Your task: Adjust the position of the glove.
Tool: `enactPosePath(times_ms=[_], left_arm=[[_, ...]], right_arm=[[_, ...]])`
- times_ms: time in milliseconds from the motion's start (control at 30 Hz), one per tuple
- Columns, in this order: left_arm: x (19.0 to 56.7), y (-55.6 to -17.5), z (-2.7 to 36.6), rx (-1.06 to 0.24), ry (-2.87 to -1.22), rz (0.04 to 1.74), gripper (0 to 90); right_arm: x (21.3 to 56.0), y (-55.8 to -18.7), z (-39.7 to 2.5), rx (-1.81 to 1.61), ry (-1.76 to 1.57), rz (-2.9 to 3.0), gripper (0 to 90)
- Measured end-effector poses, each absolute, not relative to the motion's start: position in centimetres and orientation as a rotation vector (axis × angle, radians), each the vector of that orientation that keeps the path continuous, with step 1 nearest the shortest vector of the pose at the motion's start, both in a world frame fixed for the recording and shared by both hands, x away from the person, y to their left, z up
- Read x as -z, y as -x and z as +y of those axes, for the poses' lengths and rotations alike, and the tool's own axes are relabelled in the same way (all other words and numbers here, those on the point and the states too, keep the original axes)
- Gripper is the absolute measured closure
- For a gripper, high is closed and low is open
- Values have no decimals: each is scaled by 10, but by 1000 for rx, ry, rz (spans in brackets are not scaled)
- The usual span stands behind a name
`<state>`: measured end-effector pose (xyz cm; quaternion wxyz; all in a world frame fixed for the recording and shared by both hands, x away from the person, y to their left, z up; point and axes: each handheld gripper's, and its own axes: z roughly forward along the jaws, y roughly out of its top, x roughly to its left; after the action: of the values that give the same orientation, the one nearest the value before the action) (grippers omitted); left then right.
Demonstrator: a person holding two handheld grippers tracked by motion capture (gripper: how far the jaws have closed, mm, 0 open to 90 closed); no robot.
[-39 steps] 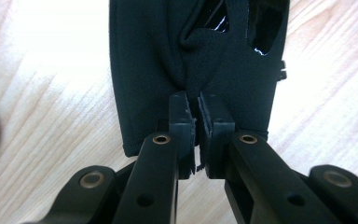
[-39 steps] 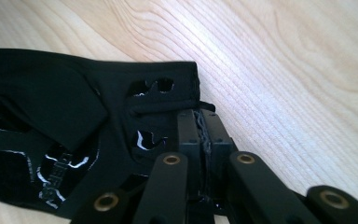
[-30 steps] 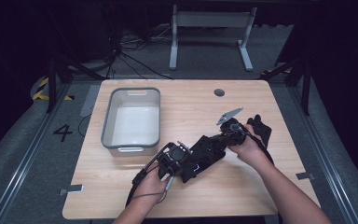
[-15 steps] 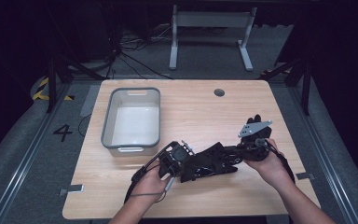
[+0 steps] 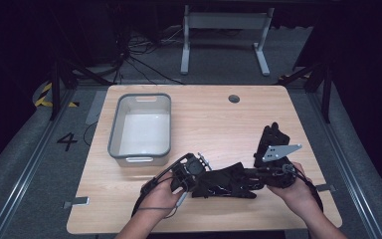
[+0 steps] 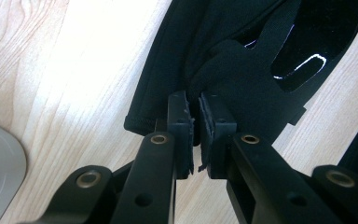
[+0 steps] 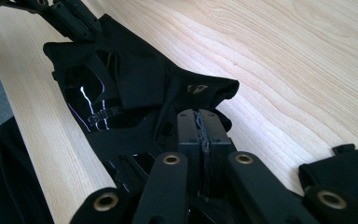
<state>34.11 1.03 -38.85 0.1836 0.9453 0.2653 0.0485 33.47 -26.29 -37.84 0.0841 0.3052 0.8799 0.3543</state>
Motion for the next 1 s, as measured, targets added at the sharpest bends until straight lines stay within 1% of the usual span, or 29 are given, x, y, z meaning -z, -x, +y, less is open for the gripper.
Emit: enactPosePath(times_ms=[100,200,400,433,600,667,700,800,833,900,933,1000], left_arm=[[389,-341,11,-134,-2678,700,834],[392,-341,9,-76,-2697,693,833],[400,-342,2,-72,-2753,667,829],[402,-342,1,-60,-2763,664,829],[411,-346,-2,-92,-2812,681,824],[413,-347,-3,-85,-2811,674,817],[414,-348,-3,-89,-2808,677,802],[414,-350,-2,-81,-2802,678,686],[413,-350,-1,-75,-2792,675,686],[409,-351,1,-67,-2772,679,646],[407,-351,2,-54,-2756,681,602],[403,-351,4,-46,-2721,688,587]], right_arm=[[379,-333,-264,-1052,-920,2628,890],[383,-332,-264,-1034,-928,2639,888],[401,-328,-263,-981,-948,2672,887],[401,-328,-263,-981,-948,2672,887],[406,-326,-259,-972,-954,2682,893],[407,-324,-257,-968,-948,2690,893],[408,-324,-256,-962,-946,2693,893],[409,-323,-256,-955,-941,2698,894],[409,-323,-256,-955,-941,2698,894],[408,-323,-258,-956,-953,2689,893],[407,-324,-260,-961,-957,2680,892],[407,-324,-261,-964,-958,2671,890]])
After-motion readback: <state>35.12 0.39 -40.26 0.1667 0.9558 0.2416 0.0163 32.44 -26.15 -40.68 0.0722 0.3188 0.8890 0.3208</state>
